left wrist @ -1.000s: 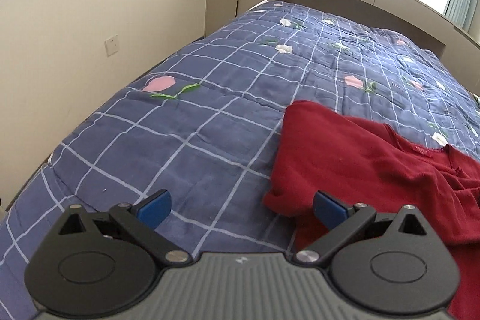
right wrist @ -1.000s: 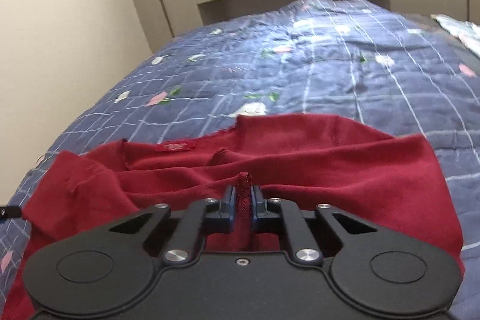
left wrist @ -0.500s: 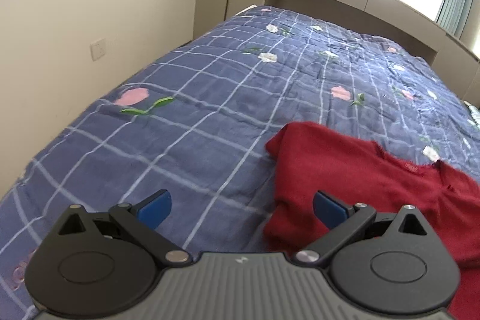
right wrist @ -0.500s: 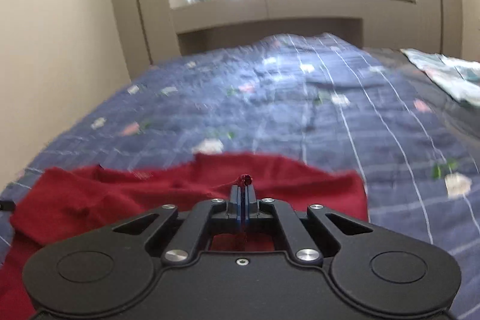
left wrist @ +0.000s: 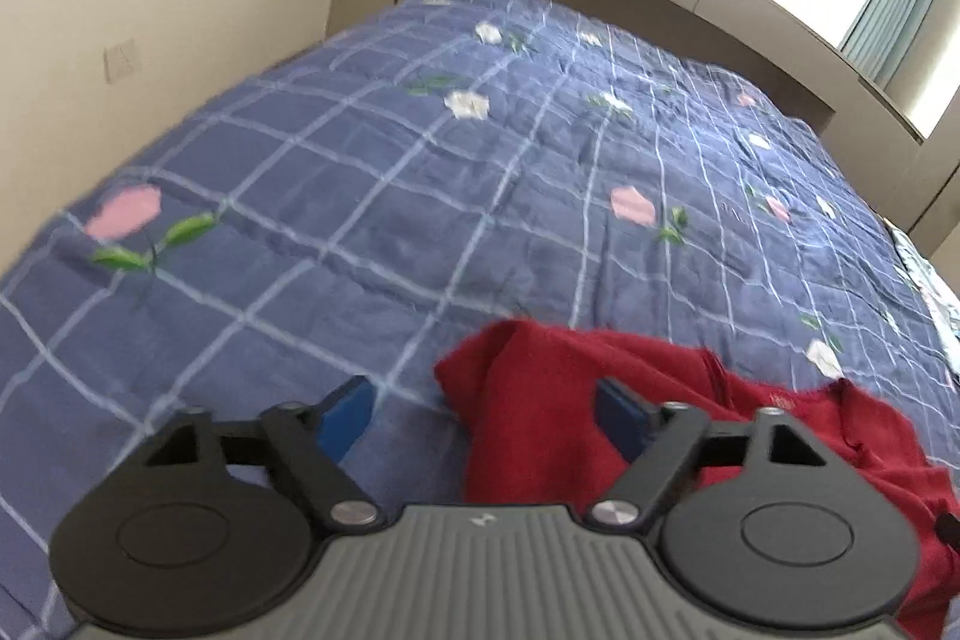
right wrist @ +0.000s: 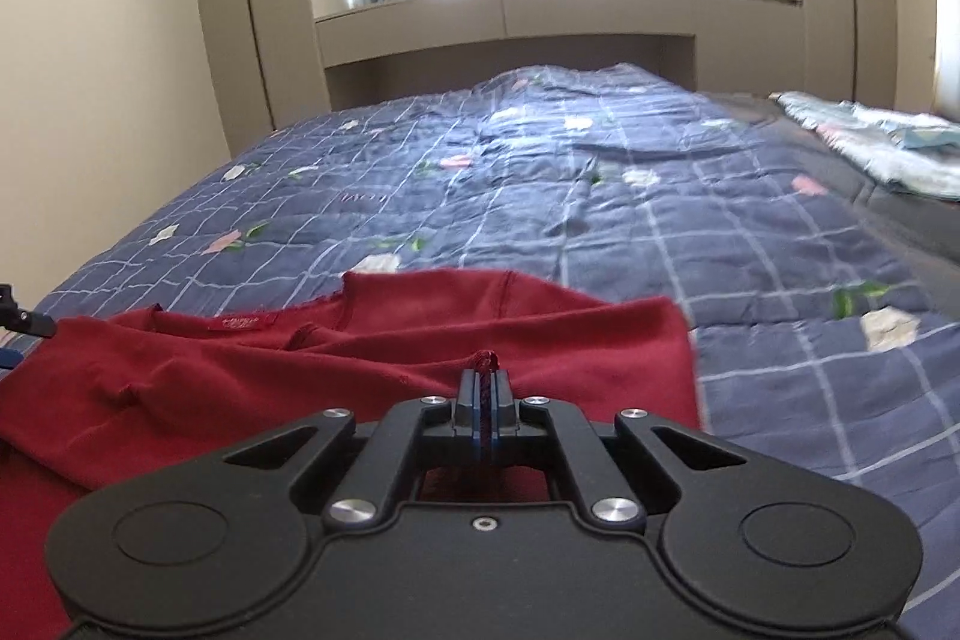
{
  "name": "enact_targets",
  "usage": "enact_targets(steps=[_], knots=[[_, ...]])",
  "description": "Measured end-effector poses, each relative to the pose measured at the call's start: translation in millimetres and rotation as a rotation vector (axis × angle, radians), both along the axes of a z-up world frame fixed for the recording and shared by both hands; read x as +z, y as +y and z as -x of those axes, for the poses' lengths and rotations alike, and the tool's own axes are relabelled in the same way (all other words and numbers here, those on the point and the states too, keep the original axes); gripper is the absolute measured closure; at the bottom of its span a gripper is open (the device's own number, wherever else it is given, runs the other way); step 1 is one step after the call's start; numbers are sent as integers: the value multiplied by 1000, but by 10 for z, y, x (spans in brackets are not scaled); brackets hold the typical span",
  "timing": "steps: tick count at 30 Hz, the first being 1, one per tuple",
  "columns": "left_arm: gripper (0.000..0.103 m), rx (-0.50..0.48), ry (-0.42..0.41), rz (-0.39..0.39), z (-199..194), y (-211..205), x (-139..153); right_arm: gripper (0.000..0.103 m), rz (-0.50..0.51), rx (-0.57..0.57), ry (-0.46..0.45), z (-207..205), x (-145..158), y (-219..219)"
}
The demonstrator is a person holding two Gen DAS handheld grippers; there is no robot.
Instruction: Fold small clothes
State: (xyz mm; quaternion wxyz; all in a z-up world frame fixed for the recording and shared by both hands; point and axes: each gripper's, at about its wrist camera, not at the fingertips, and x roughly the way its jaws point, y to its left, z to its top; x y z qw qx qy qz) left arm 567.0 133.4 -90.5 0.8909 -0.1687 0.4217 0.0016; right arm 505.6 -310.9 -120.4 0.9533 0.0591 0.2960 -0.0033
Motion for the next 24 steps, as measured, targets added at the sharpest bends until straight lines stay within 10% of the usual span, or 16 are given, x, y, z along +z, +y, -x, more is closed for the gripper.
enact_targets(steps=[8,14,24], knots=[[36,41,31,76,461,157,-69,101,-35,29,28,12,-17,-28],[92,15,30,182,598,232,-39,99,-54,33,37,-1,-25,9],[95,101,75,116,800,217,-17,100,-24,53,77,-14,-72,77]])
